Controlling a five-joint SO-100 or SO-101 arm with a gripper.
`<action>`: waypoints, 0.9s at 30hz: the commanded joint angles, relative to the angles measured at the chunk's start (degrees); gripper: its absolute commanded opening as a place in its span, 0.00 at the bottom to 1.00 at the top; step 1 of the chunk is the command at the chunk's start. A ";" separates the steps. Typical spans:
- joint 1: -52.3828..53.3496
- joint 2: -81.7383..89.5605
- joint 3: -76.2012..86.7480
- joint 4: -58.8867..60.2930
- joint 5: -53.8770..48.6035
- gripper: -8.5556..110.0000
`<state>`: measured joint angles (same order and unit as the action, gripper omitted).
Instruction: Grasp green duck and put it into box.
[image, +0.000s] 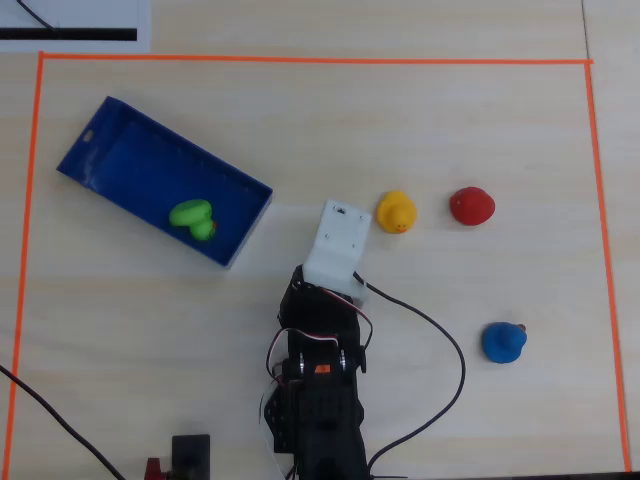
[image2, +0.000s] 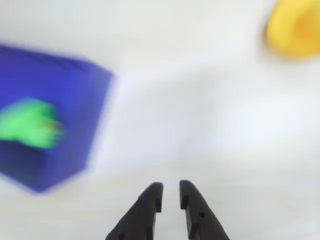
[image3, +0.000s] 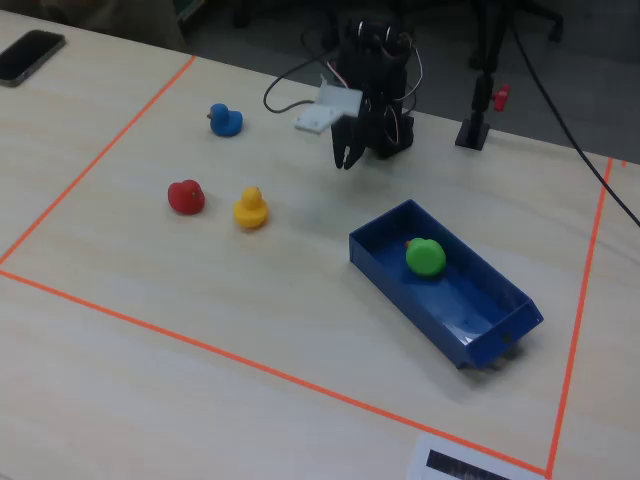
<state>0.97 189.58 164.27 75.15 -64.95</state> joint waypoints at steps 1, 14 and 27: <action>-0.53 0.09 9.76 -0.09 -2.72 0.07; -0.44 0.18 13.97 -0.53 -2.29 0.09; -0.44 0.18 13.97 -0.53 -2.29 0.09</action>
